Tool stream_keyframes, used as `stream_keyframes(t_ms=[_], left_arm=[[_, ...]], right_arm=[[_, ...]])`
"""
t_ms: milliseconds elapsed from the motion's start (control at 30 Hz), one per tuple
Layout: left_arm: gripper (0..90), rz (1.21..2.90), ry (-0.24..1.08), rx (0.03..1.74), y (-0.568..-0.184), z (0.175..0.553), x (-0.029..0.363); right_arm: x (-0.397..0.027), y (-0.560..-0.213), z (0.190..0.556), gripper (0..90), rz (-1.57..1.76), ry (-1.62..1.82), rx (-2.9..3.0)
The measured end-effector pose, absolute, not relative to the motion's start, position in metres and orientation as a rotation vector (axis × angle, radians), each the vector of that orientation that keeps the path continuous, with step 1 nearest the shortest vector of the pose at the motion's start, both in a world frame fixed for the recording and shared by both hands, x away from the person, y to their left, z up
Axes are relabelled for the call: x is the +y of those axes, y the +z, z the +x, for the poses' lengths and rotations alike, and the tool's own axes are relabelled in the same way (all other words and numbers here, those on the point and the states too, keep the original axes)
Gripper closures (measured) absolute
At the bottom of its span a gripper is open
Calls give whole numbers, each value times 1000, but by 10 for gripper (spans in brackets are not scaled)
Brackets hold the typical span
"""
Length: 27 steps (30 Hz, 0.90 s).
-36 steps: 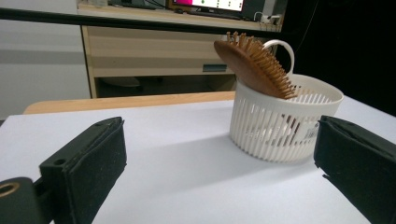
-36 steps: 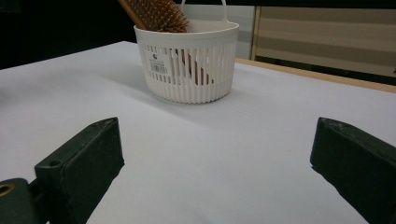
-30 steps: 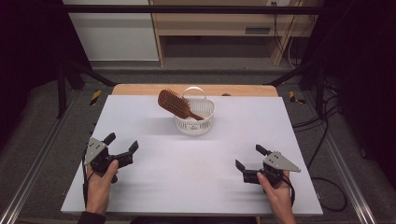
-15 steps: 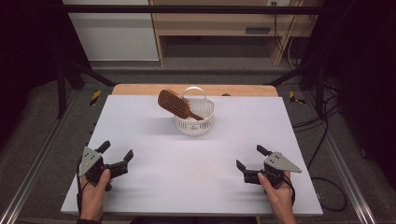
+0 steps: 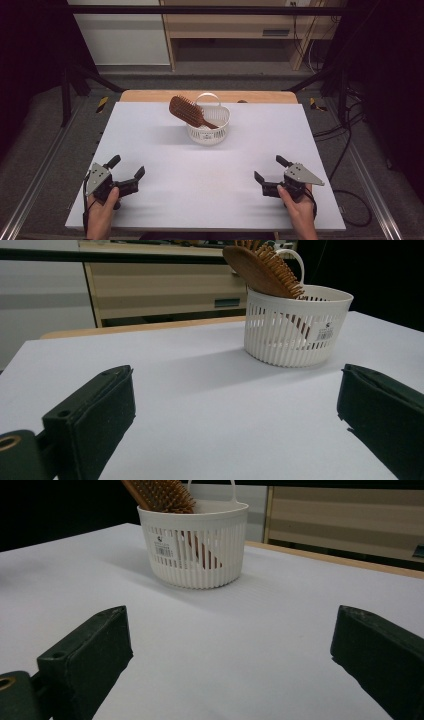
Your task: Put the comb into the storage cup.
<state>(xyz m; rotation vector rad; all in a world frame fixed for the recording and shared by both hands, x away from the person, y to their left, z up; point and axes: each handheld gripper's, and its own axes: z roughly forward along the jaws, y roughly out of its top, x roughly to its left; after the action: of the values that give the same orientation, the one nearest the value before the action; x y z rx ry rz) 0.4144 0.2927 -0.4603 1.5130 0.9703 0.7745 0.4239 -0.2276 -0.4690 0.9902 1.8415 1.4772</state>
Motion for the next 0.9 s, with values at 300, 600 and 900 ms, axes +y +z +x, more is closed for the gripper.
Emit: stream_keyframes(t_ms=[300, 600, 900], left_arm=[[18, 1512, 767, 943, -460, 406, 289], [17, 1517, 757, 877, -460, 395, 279], [18, 1518, 856, 836, -457, 385, 272]], right_arm=[[-231, -469, 423, 33, 993, 1467, 1820], [-237, -470, 421, 35, 971, 1479, 1759], [-243, -471, 417, 33, 942, 1503, 1714]])
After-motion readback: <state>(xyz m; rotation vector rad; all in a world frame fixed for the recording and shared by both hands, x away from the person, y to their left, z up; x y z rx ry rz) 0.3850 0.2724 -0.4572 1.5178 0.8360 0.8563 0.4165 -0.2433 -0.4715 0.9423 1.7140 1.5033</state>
